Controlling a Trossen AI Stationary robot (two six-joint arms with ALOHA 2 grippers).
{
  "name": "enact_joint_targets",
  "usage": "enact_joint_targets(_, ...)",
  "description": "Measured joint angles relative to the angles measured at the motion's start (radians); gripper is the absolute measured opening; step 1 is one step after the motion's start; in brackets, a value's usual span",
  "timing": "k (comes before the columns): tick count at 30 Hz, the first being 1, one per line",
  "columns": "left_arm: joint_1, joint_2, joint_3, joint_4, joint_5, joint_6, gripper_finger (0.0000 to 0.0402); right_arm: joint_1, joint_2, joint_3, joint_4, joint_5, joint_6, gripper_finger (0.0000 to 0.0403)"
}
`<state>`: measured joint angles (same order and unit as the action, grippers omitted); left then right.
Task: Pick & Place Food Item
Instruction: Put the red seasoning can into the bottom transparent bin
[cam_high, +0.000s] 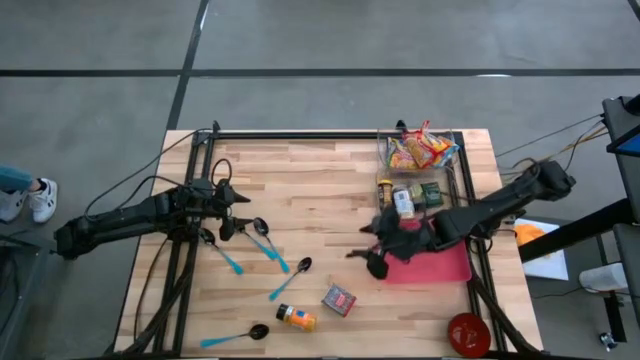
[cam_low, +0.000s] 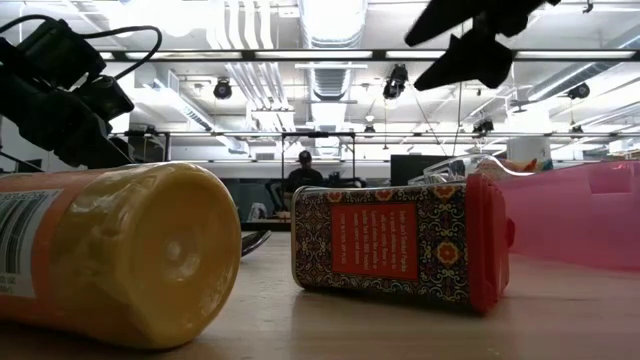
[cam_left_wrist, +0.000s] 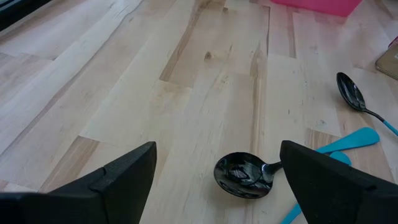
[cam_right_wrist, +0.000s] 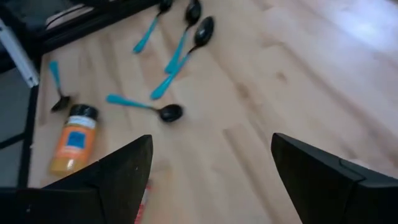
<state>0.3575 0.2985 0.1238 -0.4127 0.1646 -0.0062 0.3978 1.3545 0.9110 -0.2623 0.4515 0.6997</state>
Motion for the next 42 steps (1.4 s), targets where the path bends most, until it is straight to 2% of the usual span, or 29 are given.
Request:
enact_joint_targets(7, 0.000, 0.000, 0.000, 0.000, 0.000, 0.000, 0.0345, 0.073, 0.216, 0.202, -0.087, 0.002, 0.010, 0.0325)
enact_joint_targets(18, 0.000, 0.000, 0.000, 0.000, 0.000, 0.000, 0.0345, 0.118, 0.514, 0.644, -0.530, 0.004, 0.175, 0.0325)
enact_joint_targets(24, 0.000, 0.000, 0.000, 0.000, 0.000, 0.000, 0.0345, 0.135, 0.644, 0.812, -0.704, 0.007, 0.251, 0.0325)
enact_joint_targets(29, 0.000, 0.000, 0.000, 0.000, 0.000, 0.000, 0.0345, 0.155, 0.709, 0.888, -0.735, 0.014, 0.306, 0.0325)
enact_joint_targets(36, 0.000, 0.000, 0.000, 0.000, 0.000, 0.000, 0.0345, 0.161, 0.754, 0.924, -0.709, 0.010, 0.352, 0.0325)
enact_joint_targets(42, 0.000, 0.000, 0.000, 0.000, 0.000, 0.000, 0.0345, 0.161, 0.796, 0.923, -0.680, -0.075, 0.406, 0.0325)
